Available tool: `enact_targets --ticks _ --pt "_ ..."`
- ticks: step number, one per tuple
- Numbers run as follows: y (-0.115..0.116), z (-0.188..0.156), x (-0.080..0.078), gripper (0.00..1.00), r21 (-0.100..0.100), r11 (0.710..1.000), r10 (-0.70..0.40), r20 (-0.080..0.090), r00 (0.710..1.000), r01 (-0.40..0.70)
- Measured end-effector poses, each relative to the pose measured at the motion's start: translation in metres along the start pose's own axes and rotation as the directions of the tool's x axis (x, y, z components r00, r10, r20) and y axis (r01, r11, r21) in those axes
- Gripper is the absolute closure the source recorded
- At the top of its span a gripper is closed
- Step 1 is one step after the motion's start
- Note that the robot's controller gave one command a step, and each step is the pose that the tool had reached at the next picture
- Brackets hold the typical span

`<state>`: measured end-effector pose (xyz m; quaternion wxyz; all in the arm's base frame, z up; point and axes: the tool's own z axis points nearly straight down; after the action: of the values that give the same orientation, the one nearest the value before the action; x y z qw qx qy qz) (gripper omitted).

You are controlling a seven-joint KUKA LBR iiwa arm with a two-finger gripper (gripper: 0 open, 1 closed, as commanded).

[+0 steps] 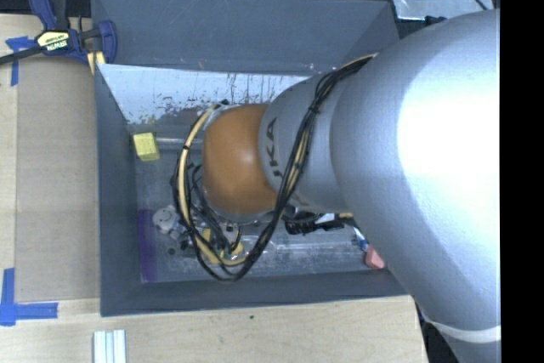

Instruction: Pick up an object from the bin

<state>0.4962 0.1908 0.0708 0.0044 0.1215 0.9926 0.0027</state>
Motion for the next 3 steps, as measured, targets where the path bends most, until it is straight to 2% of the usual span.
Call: enact_targets --ticks 1,3 --pt "0.000 -0.005 0.000 1.00 0.000 1.000 0.000 0.000 1.000 0.000" --pt "0.000 -0.037 -0.001 1.00 -0.001 1.000 0.001 0.001 1.000 -0.001"
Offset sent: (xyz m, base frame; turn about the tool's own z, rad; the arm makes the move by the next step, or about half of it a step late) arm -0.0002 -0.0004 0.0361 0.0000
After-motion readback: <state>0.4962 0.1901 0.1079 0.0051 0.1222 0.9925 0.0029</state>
